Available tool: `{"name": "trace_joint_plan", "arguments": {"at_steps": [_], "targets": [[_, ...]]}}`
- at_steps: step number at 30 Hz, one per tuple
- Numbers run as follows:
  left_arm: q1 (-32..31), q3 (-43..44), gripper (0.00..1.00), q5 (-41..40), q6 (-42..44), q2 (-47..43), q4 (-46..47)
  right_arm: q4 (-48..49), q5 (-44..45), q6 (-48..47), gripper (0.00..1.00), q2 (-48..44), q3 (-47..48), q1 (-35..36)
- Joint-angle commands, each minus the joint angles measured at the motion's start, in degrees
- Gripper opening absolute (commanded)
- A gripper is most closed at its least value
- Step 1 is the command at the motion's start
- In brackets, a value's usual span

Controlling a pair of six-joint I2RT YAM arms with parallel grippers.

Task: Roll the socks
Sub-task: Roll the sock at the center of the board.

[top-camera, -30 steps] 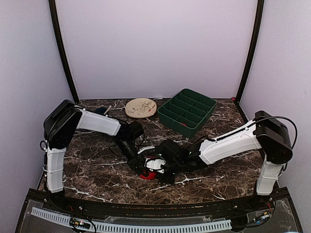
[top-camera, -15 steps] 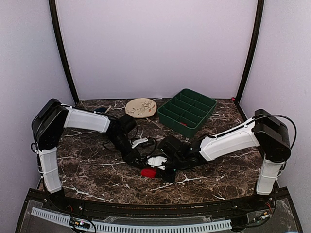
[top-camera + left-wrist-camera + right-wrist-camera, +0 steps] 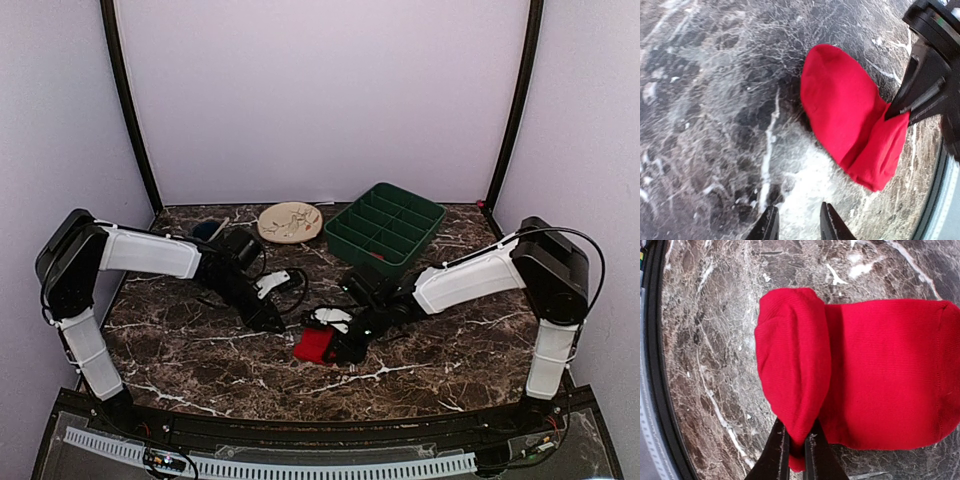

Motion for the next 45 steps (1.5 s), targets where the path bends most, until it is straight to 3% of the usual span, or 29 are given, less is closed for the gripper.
{"name": "trace_joint_plan", "arguments": {"at_steps": [1, 12, 23, 33, 45], "targets": [[0.1, -4.5, 0.30, -3.0, -1.2, -6.4, 7.5, -2.3, -9.4, 2.8, 0.06, 2.3, 1.5, -2.8], [-2.9, -13.3, 0.36, 1.6, 4.8, -15.4, 16.6, -7.6, -23.9, 5.1, 0.06, 8.0, 5.2, -7.0], [-9.5, -15.0, 0.38, 0.8, 12.0, -16.1, 16.8, -8.0, -28.6, 8.1, 0.06, 9.1, 5.2, -8.5], [-12.8, -12.1, 0.37, 2.5, 17.0, -11.7, 12.8, -9.2, -31.1, 8.3, 0.06, 10.1, 6.0, -9.0], [-14.5, -7.6, 0.38, 0.7, 19.3, -4.6, 14.4, -9.9, -31.6, 8.0, 0.06, 9.9, 6.5, -9.0]]}}
